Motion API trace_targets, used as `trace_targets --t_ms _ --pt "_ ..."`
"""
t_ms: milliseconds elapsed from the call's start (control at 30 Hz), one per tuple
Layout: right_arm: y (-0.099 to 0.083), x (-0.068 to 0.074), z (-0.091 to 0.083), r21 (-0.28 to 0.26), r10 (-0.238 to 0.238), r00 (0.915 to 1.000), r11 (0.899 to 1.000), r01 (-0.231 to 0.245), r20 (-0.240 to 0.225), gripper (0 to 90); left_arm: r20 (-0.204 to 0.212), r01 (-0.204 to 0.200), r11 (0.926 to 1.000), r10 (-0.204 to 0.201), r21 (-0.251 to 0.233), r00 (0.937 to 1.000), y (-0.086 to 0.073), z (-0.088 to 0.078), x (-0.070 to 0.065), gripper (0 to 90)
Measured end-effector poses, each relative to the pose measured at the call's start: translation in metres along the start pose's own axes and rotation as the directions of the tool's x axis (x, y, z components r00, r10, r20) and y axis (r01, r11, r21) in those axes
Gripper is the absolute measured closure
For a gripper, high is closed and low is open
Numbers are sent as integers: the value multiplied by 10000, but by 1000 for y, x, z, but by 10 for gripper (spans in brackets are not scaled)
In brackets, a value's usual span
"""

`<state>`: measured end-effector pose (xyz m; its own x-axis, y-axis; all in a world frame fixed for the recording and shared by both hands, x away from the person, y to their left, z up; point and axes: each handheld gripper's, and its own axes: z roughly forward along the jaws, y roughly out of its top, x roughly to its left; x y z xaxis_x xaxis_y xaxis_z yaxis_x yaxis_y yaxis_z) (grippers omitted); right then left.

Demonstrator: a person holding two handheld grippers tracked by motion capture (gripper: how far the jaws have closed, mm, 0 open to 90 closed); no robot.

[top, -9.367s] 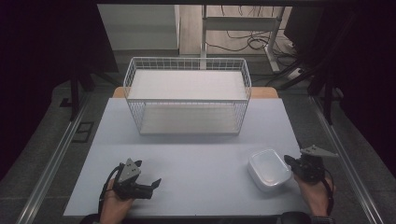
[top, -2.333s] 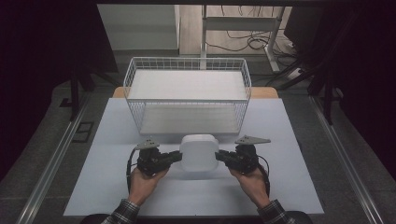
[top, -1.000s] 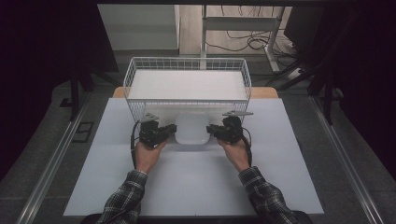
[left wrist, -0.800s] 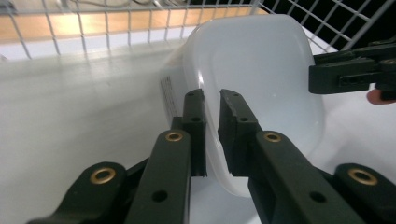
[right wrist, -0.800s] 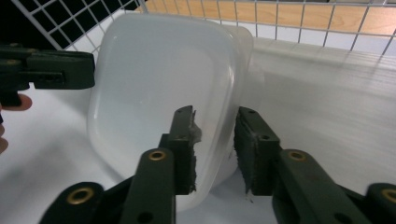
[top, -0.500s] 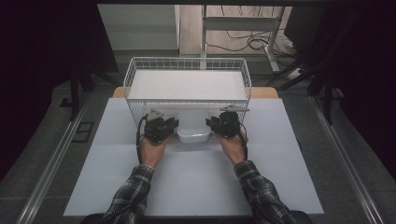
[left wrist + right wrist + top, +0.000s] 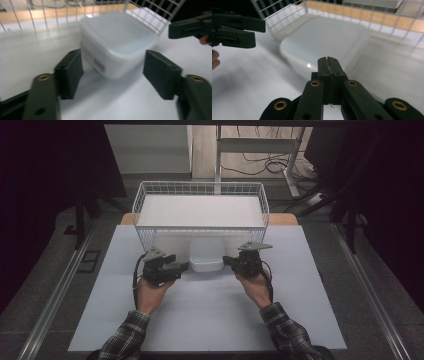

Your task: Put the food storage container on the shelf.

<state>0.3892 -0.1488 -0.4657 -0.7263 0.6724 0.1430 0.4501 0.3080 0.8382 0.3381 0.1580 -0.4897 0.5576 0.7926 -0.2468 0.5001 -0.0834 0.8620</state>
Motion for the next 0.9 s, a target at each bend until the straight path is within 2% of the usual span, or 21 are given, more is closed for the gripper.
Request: trace_targets --t_ms 67,100,133,167,233,333,367,500,567,700,767,900 --pt "-5 5 2 189 -261 9996 9995 264 -129 890 187 -88 9999 87 54 9998 -7 -6 -3 229" --pt "-7 9 6 376 -518 9985 9979 523 -150 890 275 -147 9997 142 183 9995 -15 -13 -7 162" --pt "-7 9 6 376 -518 9985 9979 523 -150 890 275 -147 9997 142 183 9995 -15 -13 -7 135" --pt "-9 13 12 565 -632 9977 9963 645 -239 890 191 -306 9982 297 516 9994 -23 -19 -11 107" --pt "-11 17 18 674 -778 9966 9946 794 -265 890 26 -422 9968 422 681 9991 -27 -21 -14 65" --pt "-12 22 28 901 -885 9955 9918 911 -330 890 -112 -712 9928 726 968 9973 -38 -29 -21 43" --pt "-13 22 31 974 -940 9950 9905 968 -325 890 -311 -890 9904 927 1056 9952 -45 -35 -25 36" --pt "-14 22 44 1120 -931 9952 9891 959 -301 890 -357 -1057 9894 1097 993 9933 -55 -43 -29 27" --pt "-14 22 47 1153 -937 9951 9886 966 -302 890 -498 -1256 9873 1309 974 9901 -62 -48 -31 26" --pt "-11 22 59 1149 -960 9950 9885 985 -271 890 -664 -1718 9765 1814 1302 9812 -73 -51 -36 11" --pt "-8 22 63 1116 -1033 9944 9882 1052 -224 890 -658 -1842 9722 1951 1443 9786 -77 -52 -39 10" --pt "-4 22 68 1107 -1145 9934 9872 1151 -115 890 -660 -1901 9704 2015 1486 9773 -78 -52 -41 10"
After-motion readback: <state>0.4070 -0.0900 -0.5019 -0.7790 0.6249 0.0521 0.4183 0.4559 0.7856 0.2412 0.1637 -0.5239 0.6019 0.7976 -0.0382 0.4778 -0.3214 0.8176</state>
